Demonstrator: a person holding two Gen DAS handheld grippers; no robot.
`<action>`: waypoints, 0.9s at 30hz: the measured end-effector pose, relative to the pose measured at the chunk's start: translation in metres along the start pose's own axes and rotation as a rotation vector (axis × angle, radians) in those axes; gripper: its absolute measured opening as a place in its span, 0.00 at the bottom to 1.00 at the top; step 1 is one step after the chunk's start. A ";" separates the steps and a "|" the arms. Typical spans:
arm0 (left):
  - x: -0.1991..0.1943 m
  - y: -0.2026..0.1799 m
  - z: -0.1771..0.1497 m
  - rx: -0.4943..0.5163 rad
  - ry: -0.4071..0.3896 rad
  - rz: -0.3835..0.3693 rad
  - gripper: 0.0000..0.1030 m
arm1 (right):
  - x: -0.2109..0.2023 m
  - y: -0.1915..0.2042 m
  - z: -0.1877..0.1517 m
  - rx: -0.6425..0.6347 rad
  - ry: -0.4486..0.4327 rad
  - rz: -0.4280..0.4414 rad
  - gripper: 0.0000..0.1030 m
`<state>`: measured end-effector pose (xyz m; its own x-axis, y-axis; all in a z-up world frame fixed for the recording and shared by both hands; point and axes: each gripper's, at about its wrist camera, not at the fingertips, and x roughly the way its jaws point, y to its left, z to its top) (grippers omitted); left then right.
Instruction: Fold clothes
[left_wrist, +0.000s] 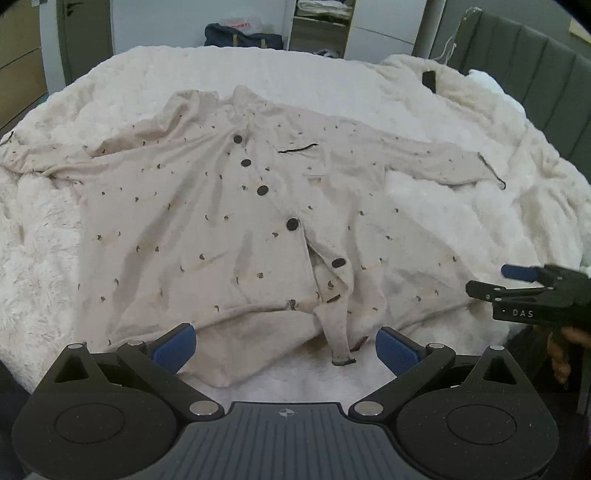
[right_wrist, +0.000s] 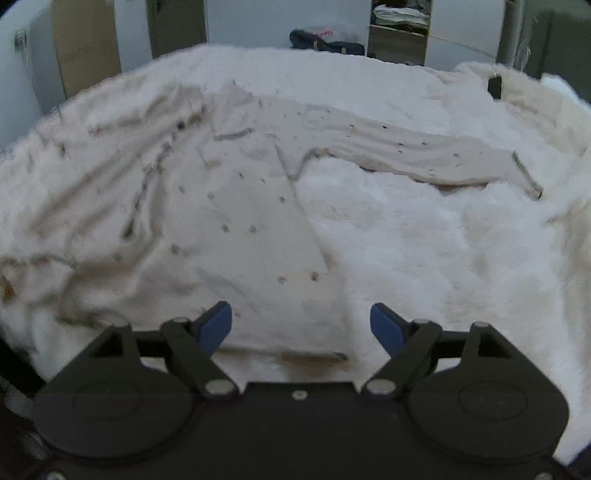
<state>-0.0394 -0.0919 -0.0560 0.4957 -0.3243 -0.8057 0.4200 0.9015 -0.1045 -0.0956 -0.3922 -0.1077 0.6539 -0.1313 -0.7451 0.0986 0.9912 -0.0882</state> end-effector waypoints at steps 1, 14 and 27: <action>0.000 0.000 0.000 0.002 0.001 0.005 1.00 | 0.000 0.000 0.000 -0.022 0.002 -0.014 0.79; 0.004 0.000 -0.004 -0.008 0.012 -0.004 1.00 | -0.003 0.012 -0.006 -0.191 0.041 -0.080 0.79; 0.007 0.018 -0.002 -0.062 0.037 -0.037 1.00 | -0.007 0.104 -0.014 -0.575 -0.043 0.144 0.58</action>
<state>-0.0301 -0.0769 -0.0648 0.4515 -0.3475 -0.8218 0.3891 0.9055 -0.1691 -0.1005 -0.2881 -0.1213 0.6615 0.0168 -0.7498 -0.4082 0.8467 -0.3412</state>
